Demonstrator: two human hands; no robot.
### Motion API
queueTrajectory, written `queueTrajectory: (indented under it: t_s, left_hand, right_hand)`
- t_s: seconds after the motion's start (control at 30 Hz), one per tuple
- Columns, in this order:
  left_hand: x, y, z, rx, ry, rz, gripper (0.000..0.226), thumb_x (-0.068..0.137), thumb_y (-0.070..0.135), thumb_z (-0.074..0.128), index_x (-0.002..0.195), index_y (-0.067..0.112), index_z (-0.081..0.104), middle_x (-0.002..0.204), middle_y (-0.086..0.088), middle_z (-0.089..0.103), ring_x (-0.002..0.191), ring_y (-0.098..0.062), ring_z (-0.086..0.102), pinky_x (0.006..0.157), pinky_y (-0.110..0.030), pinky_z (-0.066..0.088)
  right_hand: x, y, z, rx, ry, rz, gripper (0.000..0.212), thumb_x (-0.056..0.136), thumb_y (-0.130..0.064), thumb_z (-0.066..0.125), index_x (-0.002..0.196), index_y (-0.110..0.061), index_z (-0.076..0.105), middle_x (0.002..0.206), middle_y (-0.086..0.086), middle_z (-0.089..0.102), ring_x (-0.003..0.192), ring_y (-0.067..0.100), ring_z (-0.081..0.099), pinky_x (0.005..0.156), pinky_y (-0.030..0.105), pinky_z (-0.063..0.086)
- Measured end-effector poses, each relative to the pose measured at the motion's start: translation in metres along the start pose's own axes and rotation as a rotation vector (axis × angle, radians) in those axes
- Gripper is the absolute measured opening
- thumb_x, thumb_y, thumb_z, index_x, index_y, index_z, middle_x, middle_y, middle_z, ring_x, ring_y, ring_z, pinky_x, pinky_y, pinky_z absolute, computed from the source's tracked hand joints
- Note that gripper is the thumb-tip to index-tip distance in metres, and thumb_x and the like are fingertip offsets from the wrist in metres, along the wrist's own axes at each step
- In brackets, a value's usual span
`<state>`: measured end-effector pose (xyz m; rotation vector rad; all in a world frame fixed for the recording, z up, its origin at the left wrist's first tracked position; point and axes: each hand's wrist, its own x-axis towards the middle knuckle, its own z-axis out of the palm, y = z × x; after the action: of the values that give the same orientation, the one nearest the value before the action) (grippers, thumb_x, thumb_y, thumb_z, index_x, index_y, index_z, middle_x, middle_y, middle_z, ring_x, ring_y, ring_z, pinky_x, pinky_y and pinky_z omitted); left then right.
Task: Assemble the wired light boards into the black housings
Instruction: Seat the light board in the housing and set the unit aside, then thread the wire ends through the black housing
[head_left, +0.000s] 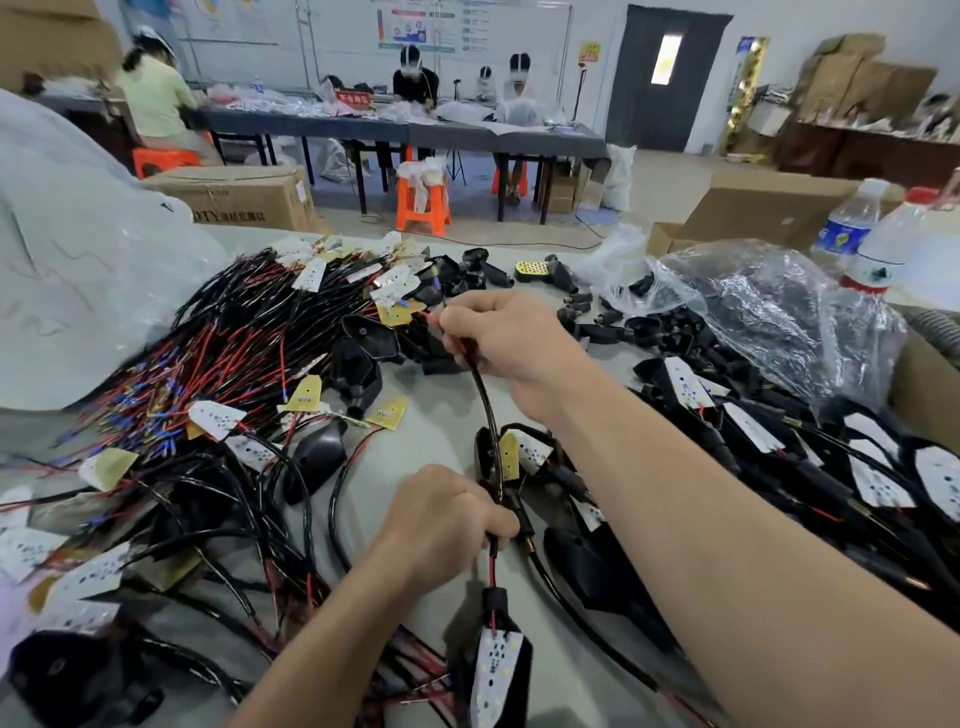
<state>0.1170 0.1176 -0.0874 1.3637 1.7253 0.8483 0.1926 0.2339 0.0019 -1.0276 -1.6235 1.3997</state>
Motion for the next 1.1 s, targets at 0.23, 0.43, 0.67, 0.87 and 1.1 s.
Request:
queueTrajectory:
  t_s: [0.23,0.43,0.67,0.87,1.1]
  left_hand:
    - [0.0,0.001,-0.001,-0.126,-0.143,0.069,0.025,0.075,0.032,0.077,0.059,0.012,0.075,0.042,0.011,0.041,0.039,-0.005,0.035,0.043,-0.015,0.03]
    - [0.002,-0.006,-0.001,0.022,0.23,0.131,0.047,0.088,0.071,0.054,0.073,0.033,0.076,0.056,0.016,0.068,0.044,-0.007,0.057,0.053,-0.021,0.051]
    - [0.026,-0.011,-0.011,-0.776,0.304,-0.05,0.025,0.1,0.014,0.065,0.079,0.014,0.078,0.063,0.001,0.062,0.049,-0.007,0.046,0.045,-0.015,0.039]
    - [0.03,-0.014,-0.011,-0.75,0.274,-0.028,0.032,0.097,0.011,0.068,0.067,0.013,0.079,0.068,-0.004,0.063,0.055,-0.01,0.049,0.049,-0.017,0.042]
    - [0.034,-0.017,-0.011,-0.817,0.285,-0.089,0.013,0.097,0.009,0.066,0.093,0.004,0.078,0.069,-0.002,0.064,0.055,-0.01,0.053,0.049,-0.017,0.044]
  right_hand:
    - [0.023,-0.003,-0.028,0.402,0.384,0.075,0.022,0.095,0.0,0.065,0.075,-0.009,0.071,0.053,-0.001,0.062,0.048,0.008,0.055,0.058,0.024,0.05]
    - [0.011,0.024,-0.034,0.041,0.174,0.105,0.013,0.092,-0.004,0.066,0.085,-0.01,0.074,0.053,-0.001,0.064,0.046,0.01,0.05,0.044,0.021,0.042]
    - [-0.026,0.051,-0.021,-0.234,-0.174,0.15,0.025,0.086,0.002,0.069,0.109,-0.007,0.067,0.07,0.013,0.071,0.055,0.018,0.058,0.054,0.03,0.047]
    - [-0.036,0.047,-0.027,-0.632,-0.118,-0.011,0.017,0.087,-0.018,0.07,0.102,-0.022,0.078,0.085,-0.003,0.076,0.069,0.009,0.065,0.066,0.014,0.051]
    - [0.008,-0.015,-0.112,-0.764,0.17,-0.138,0.024,0.093,-0.008,0.063,0.085,-0.025,0.078,0.081,-0.004,0.075,0.041,-0.003,0.051,0.041,0.015,0.042]
